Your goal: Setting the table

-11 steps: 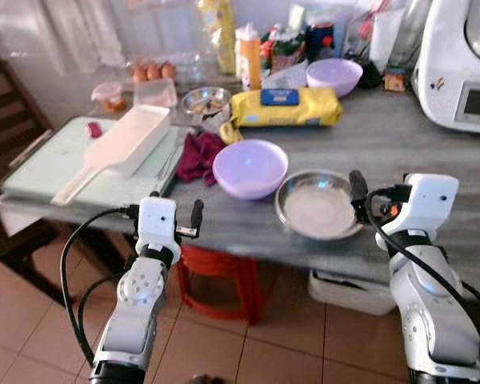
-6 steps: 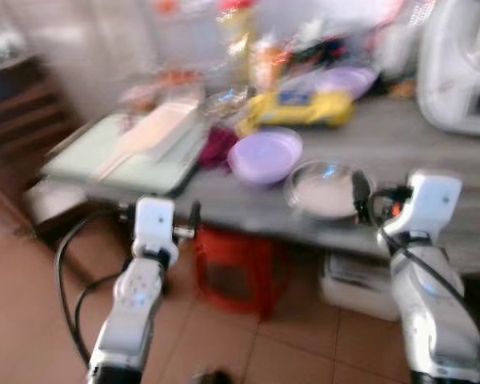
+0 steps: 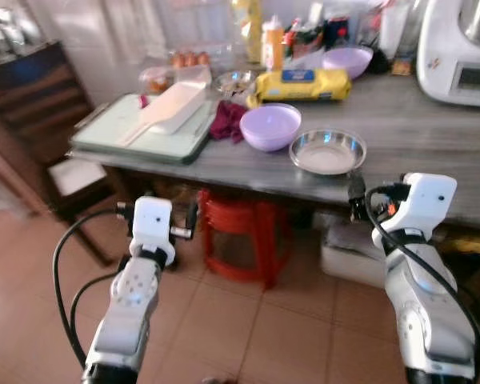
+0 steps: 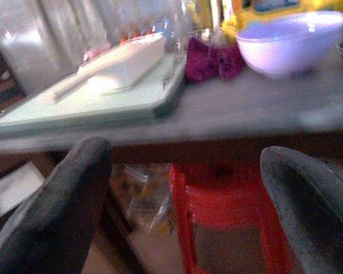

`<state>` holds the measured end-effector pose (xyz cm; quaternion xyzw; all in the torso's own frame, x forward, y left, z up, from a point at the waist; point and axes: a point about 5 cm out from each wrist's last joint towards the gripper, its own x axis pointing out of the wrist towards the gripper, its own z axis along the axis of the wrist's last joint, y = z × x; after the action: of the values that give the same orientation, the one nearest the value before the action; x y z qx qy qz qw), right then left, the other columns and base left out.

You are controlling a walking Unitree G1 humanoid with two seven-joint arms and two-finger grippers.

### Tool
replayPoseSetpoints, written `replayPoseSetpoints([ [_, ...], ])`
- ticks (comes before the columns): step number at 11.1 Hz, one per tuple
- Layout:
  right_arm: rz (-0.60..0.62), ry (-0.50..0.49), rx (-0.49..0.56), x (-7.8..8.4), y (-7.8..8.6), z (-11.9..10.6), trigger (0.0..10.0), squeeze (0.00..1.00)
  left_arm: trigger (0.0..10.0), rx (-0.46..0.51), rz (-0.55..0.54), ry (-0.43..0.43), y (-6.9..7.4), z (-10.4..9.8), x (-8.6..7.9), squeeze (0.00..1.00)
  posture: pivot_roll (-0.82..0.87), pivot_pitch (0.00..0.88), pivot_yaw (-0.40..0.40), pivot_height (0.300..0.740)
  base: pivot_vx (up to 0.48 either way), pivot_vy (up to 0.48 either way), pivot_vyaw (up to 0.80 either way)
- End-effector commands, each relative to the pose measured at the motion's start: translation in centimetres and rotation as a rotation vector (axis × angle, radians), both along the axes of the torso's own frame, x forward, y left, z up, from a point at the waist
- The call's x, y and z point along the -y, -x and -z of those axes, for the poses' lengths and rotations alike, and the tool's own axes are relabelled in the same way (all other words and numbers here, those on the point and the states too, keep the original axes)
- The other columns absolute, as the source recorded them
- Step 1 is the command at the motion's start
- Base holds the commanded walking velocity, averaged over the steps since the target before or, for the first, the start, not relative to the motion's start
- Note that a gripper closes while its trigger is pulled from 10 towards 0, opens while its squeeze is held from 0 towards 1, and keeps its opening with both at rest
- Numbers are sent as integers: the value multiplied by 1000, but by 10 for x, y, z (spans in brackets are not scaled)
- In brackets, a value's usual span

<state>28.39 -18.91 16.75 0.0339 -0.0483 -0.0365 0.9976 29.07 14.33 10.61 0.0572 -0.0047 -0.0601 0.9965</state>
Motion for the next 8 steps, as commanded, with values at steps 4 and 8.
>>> replayPoseSetpoints([
  [4, 57, 96, 7, 6, -2, 1, 10000, 0, 10000, -1, 25, -26, 0, -2, 0, 0, -104, 46, 129, 740, -325, 0, 0],
  [8, 20, 73, -14, 0, 0, 5, 10000, 0, 10000, 34, 110, 60, 2, -7, 4, 0, -106, 50, 131, 740, -75, 0, 0],
])
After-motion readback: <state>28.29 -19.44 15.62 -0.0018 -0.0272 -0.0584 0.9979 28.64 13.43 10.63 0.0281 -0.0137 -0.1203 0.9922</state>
